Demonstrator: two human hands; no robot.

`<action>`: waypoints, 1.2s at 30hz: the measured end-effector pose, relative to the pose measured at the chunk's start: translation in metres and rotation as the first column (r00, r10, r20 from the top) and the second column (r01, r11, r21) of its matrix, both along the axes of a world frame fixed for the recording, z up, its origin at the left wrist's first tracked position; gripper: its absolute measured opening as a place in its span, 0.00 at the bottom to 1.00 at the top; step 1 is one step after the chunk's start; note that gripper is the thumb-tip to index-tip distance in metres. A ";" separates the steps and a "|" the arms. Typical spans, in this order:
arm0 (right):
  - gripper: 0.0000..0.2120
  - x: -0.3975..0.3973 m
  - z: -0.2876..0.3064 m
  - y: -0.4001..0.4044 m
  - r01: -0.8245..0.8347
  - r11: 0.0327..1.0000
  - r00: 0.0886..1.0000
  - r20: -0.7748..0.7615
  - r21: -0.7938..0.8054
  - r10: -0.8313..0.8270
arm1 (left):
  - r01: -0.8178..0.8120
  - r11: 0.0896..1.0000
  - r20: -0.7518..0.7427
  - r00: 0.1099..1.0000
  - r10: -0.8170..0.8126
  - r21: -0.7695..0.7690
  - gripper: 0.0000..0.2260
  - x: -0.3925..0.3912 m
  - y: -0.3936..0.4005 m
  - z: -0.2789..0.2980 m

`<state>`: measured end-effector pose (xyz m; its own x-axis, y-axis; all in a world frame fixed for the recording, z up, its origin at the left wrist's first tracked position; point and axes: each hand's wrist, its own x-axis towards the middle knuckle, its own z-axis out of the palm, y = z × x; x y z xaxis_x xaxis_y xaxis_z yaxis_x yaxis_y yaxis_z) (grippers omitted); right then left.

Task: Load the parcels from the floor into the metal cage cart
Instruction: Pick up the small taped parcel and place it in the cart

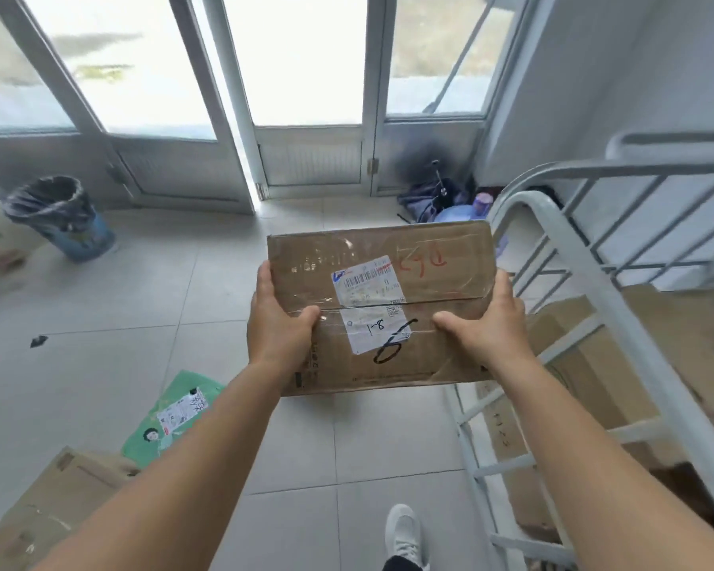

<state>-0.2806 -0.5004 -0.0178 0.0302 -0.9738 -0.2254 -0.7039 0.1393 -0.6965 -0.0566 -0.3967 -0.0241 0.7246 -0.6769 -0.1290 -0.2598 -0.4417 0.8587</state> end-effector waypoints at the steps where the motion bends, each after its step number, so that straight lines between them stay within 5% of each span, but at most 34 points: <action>1: 0.51 -0.006 0.020 0.007 0.021 0.999 1.000 0.007 -0.025 -0.021 | 0.021 0.999 0.010 1.000 -0.021 -0.036 0.36 -0.004 0.001 0.017; 16: 0.45 -0.179 0.242 0.131 0.399 0.806 0.911 0.087 -0.438 -0.403 | 0.454 0.806 0.117 0.888 -0.445 -0.380 0.38 -0.154 0.002 0.224; 27: 0.46 -0.374 0.256 0.258 0.720 0.570 0.654 0.114 -0.396 -0.748 | 0.762 0.529 0.194 0.621 -0.759 -0.373 0.35 -0.372 0.030 0.258; 36: 0.53 -0.523 0.201 0.351 0.862 0.471 0.485 0.037 -0.187 -0.874 | 0.922 0.351 0.156 0.375 -0.914 -0.160 0.34 -0.552 0.071 0.202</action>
